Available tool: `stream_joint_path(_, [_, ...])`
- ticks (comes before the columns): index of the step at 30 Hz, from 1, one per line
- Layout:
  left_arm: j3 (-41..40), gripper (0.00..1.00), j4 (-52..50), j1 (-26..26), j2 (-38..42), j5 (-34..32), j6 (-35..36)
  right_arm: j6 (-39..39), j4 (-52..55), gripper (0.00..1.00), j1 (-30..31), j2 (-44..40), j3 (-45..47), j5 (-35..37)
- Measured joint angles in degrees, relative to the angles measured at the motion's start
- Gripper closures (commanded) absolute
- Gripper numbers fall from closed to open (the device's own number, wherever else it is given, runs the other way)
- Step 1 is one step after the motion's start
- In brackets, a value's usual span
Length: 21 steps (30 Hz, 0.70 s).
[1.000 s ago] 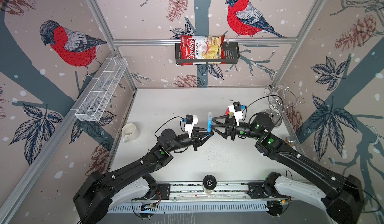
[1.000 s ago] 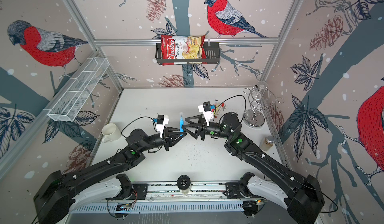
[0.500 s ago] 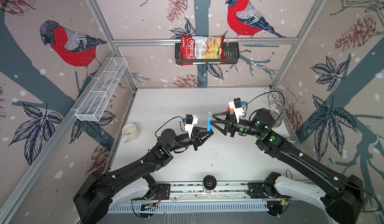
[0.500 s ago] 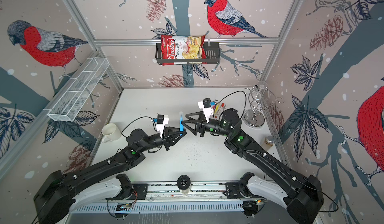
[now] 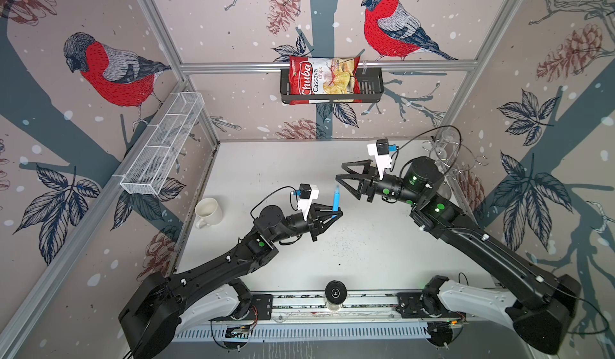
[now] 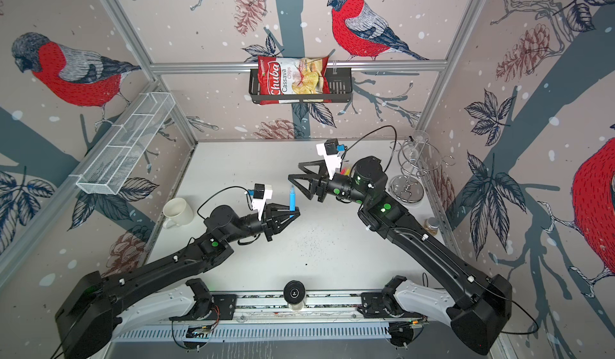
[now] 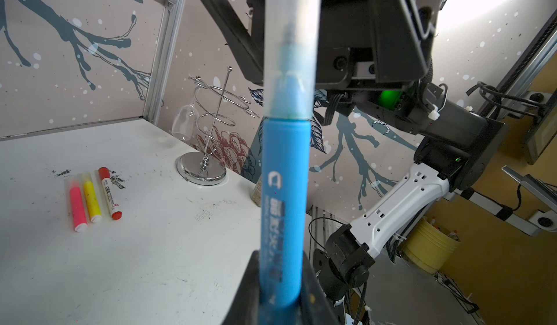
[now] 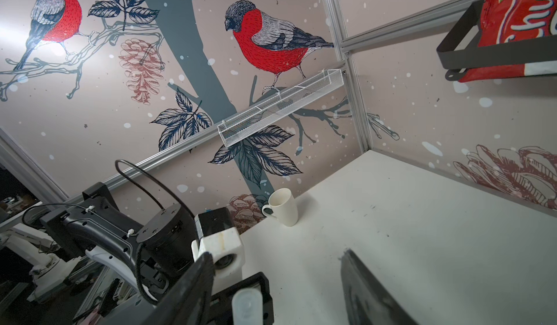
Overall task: Insert pens into pen caps
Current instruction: Put on the pen cap to the pen.
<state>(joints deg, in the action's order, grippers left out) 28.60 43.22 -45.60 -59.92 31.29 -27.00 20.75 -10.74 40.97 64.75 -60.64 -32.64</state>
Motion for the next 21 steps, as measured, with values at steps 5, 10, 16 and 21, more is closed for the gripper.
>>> stream_joint_path(5, [0.1,1.00,-0.2,0.0,-0.2,0.2,0.0,-1.4,3.0,0.35,0.7,2.8,-3.2,-0.7])
stream_joint_path(10, [0.3,1.00,-0.3,0.0,-0.7,0.4,0.0,-2.6,4.8,0.38,1.5,4.3,-4.5,-1.5])
stream_joint_path(16, [0.3,1.00,-0.3,0.0,-0.8,0.6,0.0,-3.0,6.2,0.59,2.1,4.9,-5.0,-2.1])
stream_joint_path(21, [0.3,1.00,-0.7,0.0,-0.7,0.4,0.0,-3.4,6.7,0.81,2.5,4.9,-5.0,-2.5])
